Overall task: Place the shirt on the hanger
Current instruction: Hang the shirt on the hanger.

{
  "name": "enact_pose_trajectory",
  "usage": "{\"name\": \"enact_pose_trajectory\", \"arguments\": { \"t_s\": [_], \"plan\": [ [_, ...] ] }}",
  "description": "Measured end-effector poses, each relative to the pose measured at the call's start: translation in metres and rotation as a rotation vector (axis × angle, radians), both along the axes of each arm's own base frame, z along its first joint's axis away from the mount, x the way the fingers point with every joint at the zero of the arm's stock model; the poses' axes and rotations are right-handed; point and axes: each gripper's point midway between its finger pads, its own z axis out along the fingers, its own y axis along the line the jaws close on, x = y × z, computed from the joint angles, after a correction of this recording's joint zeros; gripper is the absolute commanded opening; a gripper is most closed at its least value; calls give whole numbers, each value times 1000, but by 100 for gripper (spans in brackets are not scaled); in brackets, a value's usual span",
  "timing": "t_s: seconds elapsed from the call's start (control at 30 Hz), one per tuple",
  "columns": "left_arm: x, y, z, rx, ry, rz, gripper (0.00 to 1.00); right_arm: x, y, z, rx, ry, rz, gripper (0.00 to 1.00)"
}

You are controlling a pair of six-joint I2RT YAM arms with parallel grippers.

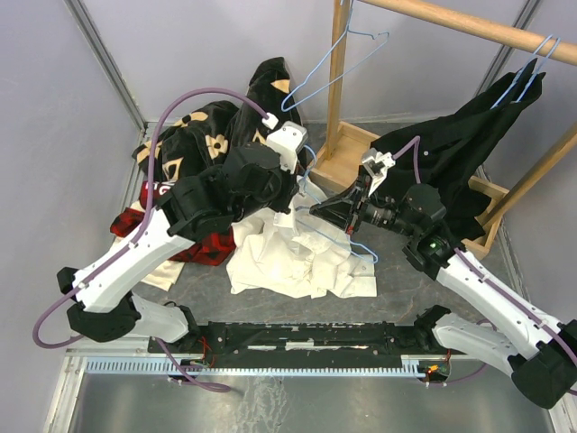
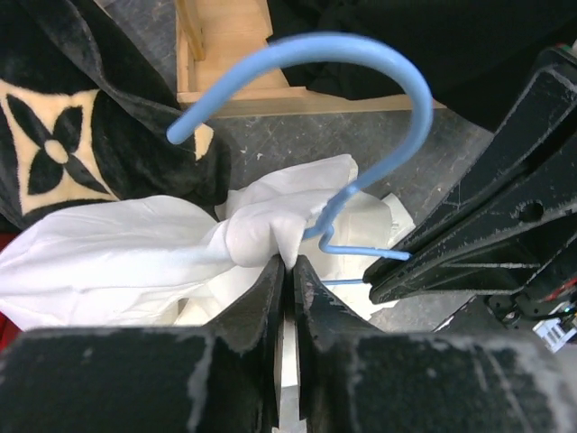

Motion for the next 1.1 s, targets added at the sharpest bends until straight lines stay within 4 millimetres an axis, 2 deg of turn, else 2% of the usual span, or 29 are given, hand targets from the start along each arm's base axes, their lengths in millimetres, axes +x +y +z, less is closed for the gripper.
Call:
{"name": "enact_pose_trajectory", "arguments": {
  "t_s": [0.1, 0.2, 0.23, 0.27, 0.33, 0.5, 0.63, 0.8, 1.0, 1.1],
  "plan": [
    [3, 0, 2, 1, -7, 18, 44, 1, 0, 3, 8, -14, -1, 0],
    [4, -1, 5, -13, -14, 18, 62, 2, 2, 5, 51, -28, 1, 0],
    [4, -2, 6, -17, -15, 16, 76, 3, 3, 5, 64, -27, 0, 0],
    [4, -2, 8, -25, -19, 13, 85, 4, 3, 5, 80, -25, -3, 0],
    [3, -3, 12, -37, -33, 1, 93, 5, 3, 5, 106, -18, -11, 0],
    [-6, 16, 25, -56, -91, -18, 97, 5, 2, 19, 176, -23, -19, 0],
    [-18, 43, 48, -80, -191, -42, 97, 2, 0, 33, 228, -38, -13, 0],
    [-28, 71, 64, -47, -303, -73, 96, -6, -4, 44, 266, -50, 1, 0],
    [-31, 75, 70, 18, -374, -141, 95, -21, -11, 58, 322, -80, 30, 0],
    [-35, 71, 82, 28, -416, -199, 95, -28, -14, 64, 353, -87, 53, 0]
  ]
}}
